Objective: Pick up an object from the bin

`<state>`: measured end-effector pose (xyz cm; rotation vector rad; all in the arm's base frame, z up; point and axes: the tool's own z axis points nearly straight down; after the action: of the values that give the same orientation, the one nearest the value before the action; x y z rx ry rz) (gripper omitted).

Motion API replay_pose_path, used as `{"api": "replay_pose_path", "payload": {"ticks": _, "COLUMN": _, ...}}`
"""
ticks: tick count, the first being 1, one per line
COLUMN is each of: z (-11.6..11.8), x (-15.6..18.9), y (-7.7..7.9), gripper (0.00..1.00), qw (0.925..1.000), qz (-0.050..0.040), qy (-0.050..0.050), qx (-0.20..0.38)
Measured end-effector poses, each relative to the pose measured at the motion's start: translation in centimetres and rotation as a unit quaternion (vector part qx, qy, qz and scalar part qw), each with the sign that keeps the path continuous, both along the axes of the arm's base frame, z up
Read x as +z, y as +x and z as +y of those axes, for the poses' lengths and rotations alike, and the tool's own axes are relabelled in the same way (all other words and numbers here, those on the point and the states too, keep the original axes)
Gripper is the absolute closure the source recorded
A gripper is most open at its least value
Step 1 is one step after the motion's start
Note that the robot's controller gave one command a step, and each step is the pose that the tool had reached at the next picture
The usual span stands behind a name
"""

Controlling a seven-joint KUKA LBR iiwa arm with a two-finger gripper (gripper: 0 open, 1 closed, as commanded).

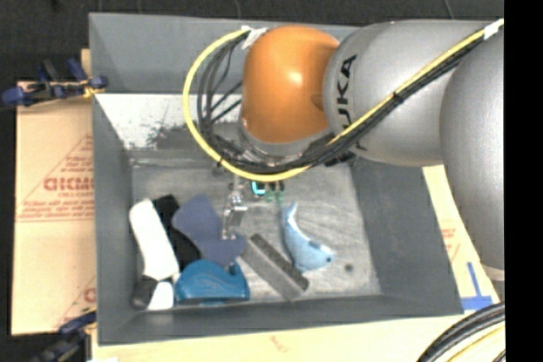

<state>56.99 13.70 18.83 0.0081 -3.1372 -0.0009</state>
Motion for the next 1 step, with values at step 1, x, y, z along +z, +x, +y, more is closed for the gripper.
{"api": "replay_pose_path", "payload": {"ticks": 1, "z": -0.07, "x": 0.39, "y": 0.11, "gripper": 0.00, "qw": 1.0000, "qz": -0.0029, "qy": 0.000, "qx": -0.001}}
